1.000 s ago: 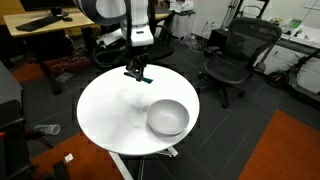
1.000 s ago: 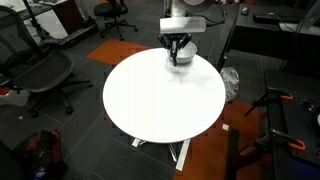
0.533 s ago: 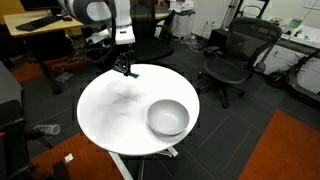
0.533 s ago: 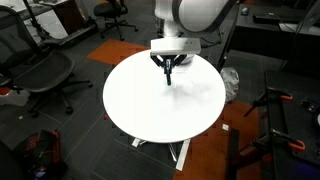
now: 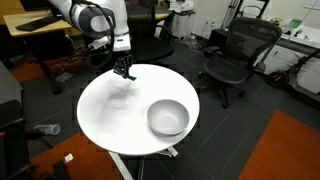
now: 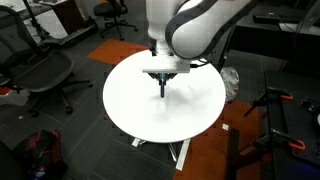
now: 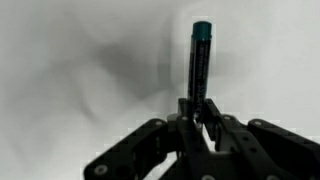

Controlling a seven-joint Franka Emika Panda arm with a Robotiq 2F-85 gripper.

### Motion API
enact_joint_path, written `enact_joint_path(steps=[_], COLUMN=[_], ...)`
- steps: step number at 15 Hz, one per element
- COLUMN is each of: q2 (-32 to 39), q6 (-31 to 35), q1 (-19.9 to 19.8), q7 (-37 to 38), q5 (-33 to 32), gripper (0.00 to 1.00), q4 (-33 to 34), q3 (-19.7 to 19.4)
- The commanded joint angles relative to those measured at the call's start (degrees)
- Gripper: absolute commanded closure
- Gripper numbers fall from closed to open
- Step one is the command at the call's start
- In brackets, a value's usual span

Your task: Take the marker out of the grey bowl

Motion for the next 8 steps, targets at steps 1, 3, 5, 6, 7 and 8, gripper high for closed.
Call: enact_joint_path(steps=[1, 3, 5, 6, 7, 8], q2=[3.9, 5.5, 6.8, 7.3, 7.9, 8.4], q6=[1.4, 1.7, 1.9, 2.0, 2.0, 1.9], q1=[0.6, 0.3, 0.1, 0.0, 0.0, -0.1], q7=[2.5, 2.1, 1.7, 1.4, 1.3, 1.3], q5=[-0.6, -0.3, -0.1, 0.0, -0.1, -0.1], gripper=[0.95, 0.95, 0.95, 0.95, 0.95, 0.95], q4=[2.6, 3.5, 4.3, 4.7, 5.2, 5.6], q3=[-0.3, -0.4, -0.6, -0.7, -0.9, -1.0])
